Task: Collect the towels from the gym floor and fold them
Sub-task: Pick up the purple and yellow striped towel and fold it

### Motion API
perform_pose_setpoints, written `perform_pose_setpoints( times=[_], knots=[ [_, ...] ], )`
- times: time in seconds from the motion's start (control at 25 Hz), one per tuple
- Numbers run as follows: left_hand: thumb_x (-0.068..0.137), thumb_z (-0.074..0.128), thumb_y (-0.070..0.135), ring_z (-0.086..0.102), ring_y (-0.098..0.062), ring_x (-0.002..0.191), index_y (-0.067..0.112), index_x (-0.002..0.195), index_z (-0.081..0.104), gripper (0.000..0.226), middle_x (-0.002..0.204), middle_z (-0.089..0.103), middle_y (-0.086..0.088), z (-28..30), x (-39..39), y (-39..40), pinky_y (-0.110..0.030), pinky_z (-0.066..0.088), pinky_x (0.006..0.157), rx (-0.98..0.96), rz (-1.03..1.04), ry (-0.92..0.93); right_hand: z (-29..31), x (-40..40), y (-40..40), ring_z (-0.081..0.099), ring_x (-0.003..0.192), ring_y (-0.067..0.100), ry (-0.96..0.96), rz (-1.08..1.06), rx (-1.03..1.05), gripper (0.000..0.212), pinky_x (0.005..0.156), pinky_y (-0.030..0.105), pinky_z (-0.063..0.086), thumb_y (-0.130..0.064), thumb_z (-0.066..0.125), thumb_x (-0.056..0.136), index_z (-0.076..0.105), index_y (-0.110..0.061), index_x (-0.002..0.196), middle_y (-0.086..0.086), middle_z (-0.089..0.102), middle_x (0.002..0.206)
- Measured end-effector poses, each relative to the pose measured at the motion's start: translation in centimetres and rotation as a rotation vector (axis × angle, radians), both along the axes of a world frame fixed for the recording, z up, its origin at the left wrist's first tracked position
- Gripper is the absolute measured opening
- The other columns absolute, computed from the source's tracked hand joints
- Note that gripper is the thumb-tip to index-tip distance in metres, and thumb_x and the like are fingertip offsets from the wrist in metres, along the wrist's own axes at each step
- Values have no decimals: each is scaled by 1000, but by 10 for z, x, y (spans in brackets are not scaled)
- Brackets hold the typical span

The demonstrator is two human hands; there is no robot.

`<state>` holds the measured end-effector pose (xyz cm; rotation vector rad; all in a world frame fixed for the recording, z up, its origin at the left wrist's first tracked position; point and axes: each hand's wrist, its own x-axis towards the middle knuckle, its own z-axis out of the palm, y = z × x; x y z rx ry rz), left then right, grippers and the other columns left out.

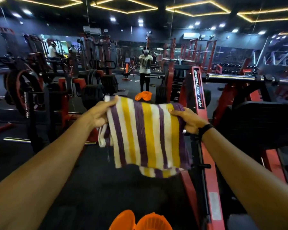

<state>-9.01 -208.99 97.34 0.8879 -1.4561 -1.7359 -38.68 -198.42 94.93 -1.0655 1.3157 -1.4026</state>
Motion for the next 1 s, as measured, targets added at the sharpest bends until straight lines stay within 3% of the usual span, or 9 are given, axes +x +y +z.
perform_pose_setpoints(
  times=[0.12,0.28,0.36,0.44,0.52,0.6,0.68,0.88,1.0],
  knots=[
    [83,67,13,69,-22,92,15,115,60,33,101,72,-7,-5,-4,5,-32,60,69,-130,-95,-9,5,-2,-1,72,78,22,-103,-78,-77,16,70,35,60,-4,65,85,66,-9,101,10,74,89],
    [80,71,1,63,-20,83,8,116,53,41,108,61,-14,-6,-12,-2,-28,58,62,-213,319,-48,7,-11,3,71,79,25,-36,-180,-149,58,67,35,59,-21,92,48,67,-4,97,10,74,86],
    [77,74,-1,64,-22,89,16,128,44,61,112,58,-13,-7,-11,-6,-34,59,66,-169,299,1,7,-14,3,69,92,26,13,-245,-151,92,79,40,58,-24,96,39,57,-1,119,13,68,106],
    [69,79,-4,64,-25,100,21,127,48,71,116,58,-12,-9,-12,-12,-39,58,77,-232,200,-60,8,-19,4,58,110,22,90,-265,-141,106,92,41,53,-3,89,55,31,-13,144,5,50,128],
    [65,82,-2,64,-20,96,14,122,57,65,111,63,-10,-10,-12,-14,-38,56,84,-400,164,-266,6,-29,7,57,106,12,460,-211,-171,91,91,32,52,3,85,60,40,-19,137,-5,52,123],
    [69,82,7,64,-13,84,11,107,67,41,97,68,-5,-10,-11,-16,-32,53,81,-581,179,-463,2,-39,8,62,86,15,872,-211,-155,43,79,27,53,-12,87,63,67,-22,100,-4,66,95],
    [71,82,19,61,-10,77,14,91,70,23,85,67,-1,-8,-8,-19,-28,48,72,-727,175,-587,1,-39,13,59,67,13,1019,-246,-133,15,62,18,47,-23,84,69,70,-21,73,-2,65,71],
    [77,75,24,67,-15,87,15,88,68,16,92,70,-4,2,6,-16,-33,53,79,-642,-209,-673,9,-51,32,68,85,27,662,96,3,29,81,39,57,-13,75,79,64,9,95,23,69,94],
    [75,77,33,64,-16,76,6,83,67,30,83,69,-8,-3,-3,-11,-32,50,73,-660,-92,-789,-1,-51,22,65,81,29,711,-72,68,26,80,43,55,-17,78,77,62,1,86,19,67,86]
  ],
)
